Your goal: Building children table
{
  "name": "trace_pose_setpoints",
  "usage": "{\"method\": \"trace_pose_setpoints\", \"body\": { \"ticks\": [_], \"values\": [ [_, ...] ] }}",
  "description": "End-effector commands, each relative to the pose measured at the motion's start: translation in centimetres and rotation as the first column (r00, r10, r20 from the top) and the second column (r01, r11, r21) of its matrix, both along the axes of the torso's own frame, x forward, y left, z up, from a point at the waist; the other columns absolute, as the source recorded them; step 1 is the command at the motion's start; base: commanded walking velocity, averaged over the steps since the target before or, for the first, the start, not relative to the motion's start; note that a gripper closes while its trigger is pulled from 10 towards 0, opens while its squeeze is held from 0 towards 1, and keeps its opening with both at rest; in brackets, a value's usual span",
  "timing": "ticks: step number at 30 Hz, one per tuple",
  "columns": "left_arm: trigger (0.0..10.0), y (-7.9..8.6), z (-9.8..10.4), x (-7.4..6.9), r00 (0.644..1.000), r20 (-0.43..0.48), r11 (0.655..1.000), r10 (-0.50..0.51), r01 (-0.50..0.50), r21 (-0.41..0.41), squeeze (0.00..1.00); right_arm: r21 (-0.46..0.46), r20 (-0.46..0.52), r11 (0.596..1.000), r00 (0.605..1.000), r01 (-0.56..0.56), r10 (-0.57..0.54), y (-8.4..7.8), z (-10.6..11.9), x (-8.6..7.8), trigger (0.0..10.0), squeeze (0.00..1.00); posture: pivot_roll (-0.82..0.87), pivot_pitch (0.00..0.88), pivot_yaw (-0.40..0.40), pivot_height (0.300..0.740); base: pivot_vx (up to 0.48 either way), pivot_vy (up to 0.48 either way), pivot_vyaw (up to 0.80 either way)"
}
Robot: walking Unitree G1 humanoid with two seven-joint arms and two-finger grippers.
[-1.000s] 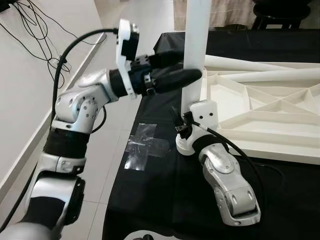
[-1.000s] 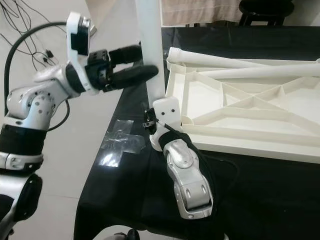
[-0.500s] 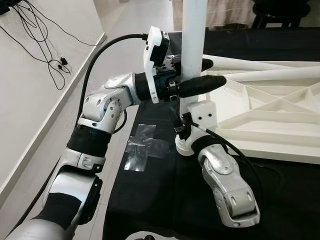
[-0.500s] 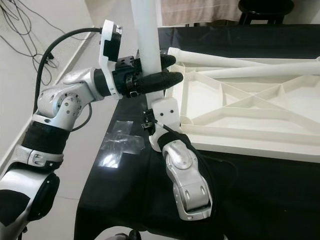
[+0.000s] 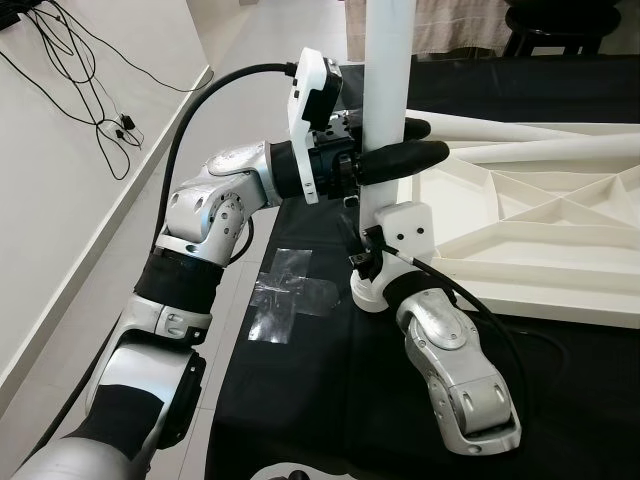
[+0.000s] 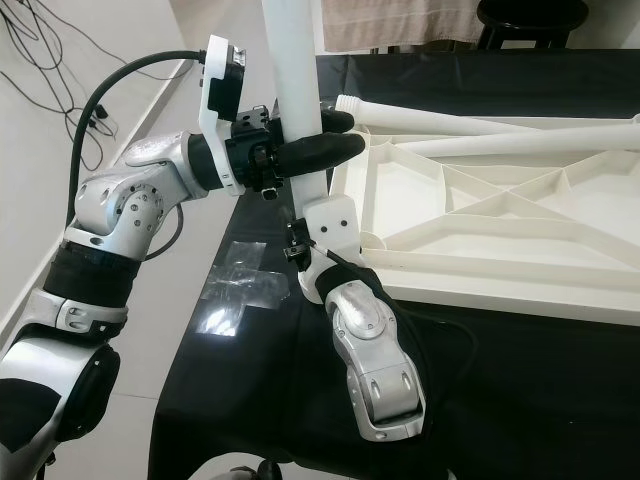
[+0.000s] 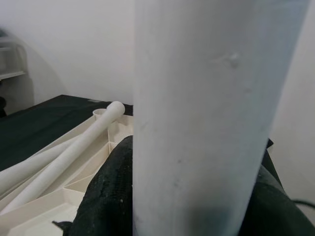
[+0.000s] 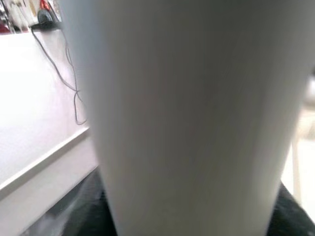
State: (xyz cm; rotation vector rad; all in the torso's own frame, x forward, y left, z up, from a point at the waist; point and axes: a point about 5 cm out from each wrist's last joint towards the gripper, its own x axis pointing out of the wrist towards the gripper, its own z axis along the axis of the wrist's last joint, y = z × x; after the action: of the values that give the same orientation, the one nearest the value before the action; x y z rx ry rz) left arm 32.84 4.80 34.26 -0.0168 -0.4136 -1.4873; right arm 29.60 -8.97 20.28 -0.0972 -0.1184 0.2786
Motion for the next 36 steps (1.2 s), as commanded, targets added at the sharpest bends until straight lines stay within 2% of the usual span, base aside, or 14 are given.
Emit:
{"method": "trace_pose_setpoints", "body": {
  "ticks": [1, 7, 10, 11, 12, 13, 14, 16, 17, 19, 25, 28, 29, 36],
  "values": [
    [0.0, -0.2, 0.0, -0.4, 0.999, 0.003, 0.999, -0.040, 0.040, 0.013, 0.00, -0.002, -0.106, 1.000, 0.994, -0.007, 0.007, -0.2, -2.0, 0.2, 10.0, 1.00, 0.02, 0.212, 0.137, 0.740, 0.000, 0.000, 0.00],
    [0.0, -0.4, 0.0, -0.6, 0.999, 0.003, 0.999, -0.044, 0.044, 0.015, 0.00, -0.017, 0.006, 0.970, 0.970, -0.243, 0.243, -1.3, 1.2, 2.0, 10.0, 1.00, 0.02, 0.216, 0.140, 0.740, 0.000, 0.000, 0.00],
    [0.0, -0.4, 0.0, -0.6, 0.999, 0.003, 0.999, -0.044, 0.044, 0.015, 0.00, -0.030, 0.000, 0.960, 0.960, -0.280, 0.280, -1.3, 1.4, 2.1, 10.0, 1.00, 0.02, 0.216, 0.140, 0.740, 0.000, 0.000, 0.00],
    [0.0, -0.4, 0.0, -0.6, 0.999, 0.003, 0.999, -0.046, 0.046, 0.014, 0.00, -0.066, -0.013, 0.930, 0.933, -0.360, 0.360, -1.4, 1.7, 2.2, 10.0, 0.73, 0.02, 0.216, 0.141, 0.740, 0.000, 0.000, 0.00],
    [0.0, -0.4, 0.0, -0.6, 0.999, 0.003, 0.999, -0.048, 0.048, 0.014, 0.00, -0.090, -0.026, 0.905, 0.910, -0.415, 0.414, -1.5, 1.9, 2.3, 10.0, 0.73, 0.02, 0.216, 0.141, 0.740, 0.000, 0.000, 0.00],
    [0.0, -0.4, 0.0, -0.6, 0.999, 0.004, 0.999, -0.050, 0.050, 0.013, 0.00, -0.121, -0.044, 0.877, 0.886, -0.464, 0.462, -1.7, 2.1, 2.5, 10.0, 0.00, 0.02, 0.216, 0.143, 0.740, 0.000, 0.000, 0.00],
    [0.0, -0.5, 0.0, -0.7, 0.999, 0.004, 0.999, -0.052, 0.052, 0.011, 0.00, -0.173, -0.054, 0.843, 0.859, -0.510, 0.509, -1.9, 2.5, 2.9, 10.0, 0.00, 0.02, 0.214, 0.145, 0.740, 0.000, 0.000, 0.00],
    [0.0, -0.5, 0.0, -0.7, 0.999, 0.004, 0.999, -0.052, 0.052, 0.011, 0.00, -0.173, -0.054, 0.843, 0.859, -0.510, 0.509, -1.9, 2.5, 2.9, 10.0, 0.00, 0.02, 0.214, 0.145, 0.740, 0.000, 0.000, 0.00],
    [0.0, -0.6, 0.1, -0.7, 0.998, 0.006, 0.998, -0.056, 0.055, 0.008, 0.00, -0.215, -0.077, 0.789, 0.815, -0.576, 0.574, -2.3, 3.1, 3.5, 10.0, 0.00, 0.03, 0.214, 0.151, 0.740, 0.000, 0.000, 0.00],
    [0.0, -0.6, 0.1, -0.7, 0.998, 0.006, 0.998, -0.056, 0.055, 0.008, 0.00, -0.215, -0.077, 0.789, 0.815, -0.576, 0.574, -2.3, 3.1, 3.5, 10.0, 0.00, 0.03, 0.214, 0.151, 0.740, 0.000, 0.000, 0.00],
    [0.0, -0.6, 0.3, -0.8, 0.998, 0.008, 0.998, -0.060, 0.060, 0.005, 0.00, -0.203, -0.140, 0.681, 0.709, -0.704, 0.691, -2.7, 3.7, 4.7, 10.0, 0.00, 0.03, 0.221, 0.149, 0.740, 0.000, 0.000, 0.00],
    [0.0, -0.6, 0.3, -0.8, 0.998, 0.008, 0.998, -0.060, 0.060, 0.005, 0.00, -0.195, -0.145, 0.673, 0.699, -0.714, 0.700, -2.7, 3.8, 5.1, 10.0, 0.00, 0.03, 0.221, 0.148, 0.740, 0.000, 0.000, 0.00],
    [0.0, -0.6, 0.2, -0.8, 0.998, 0.007, 0.998, -0.061, 0.061, 0.005, 0.00, -0.162, -0.153, 0.655, 0.675, -0.738, 0.722, -2.7, 3.9, 5.6, 0.0, 0.00, 0.04, 0.222, 0.149, 0.740, 0.000, 0.000, 0.00],
    [0.0, -0.6, 0.2, -0.9, 0.998, 0.008, 0.998, -0.063, 0.063, 0.008, 0.00, -0.146, -0.174, 0.600, 0.618, -0.786, 0.767, -2.4, 3.4, 5.8, 0.0, 0.00, 0.04, 0.225, 0.150, 0.740, 0.000, 0.000, 0.00]
  ]
}}
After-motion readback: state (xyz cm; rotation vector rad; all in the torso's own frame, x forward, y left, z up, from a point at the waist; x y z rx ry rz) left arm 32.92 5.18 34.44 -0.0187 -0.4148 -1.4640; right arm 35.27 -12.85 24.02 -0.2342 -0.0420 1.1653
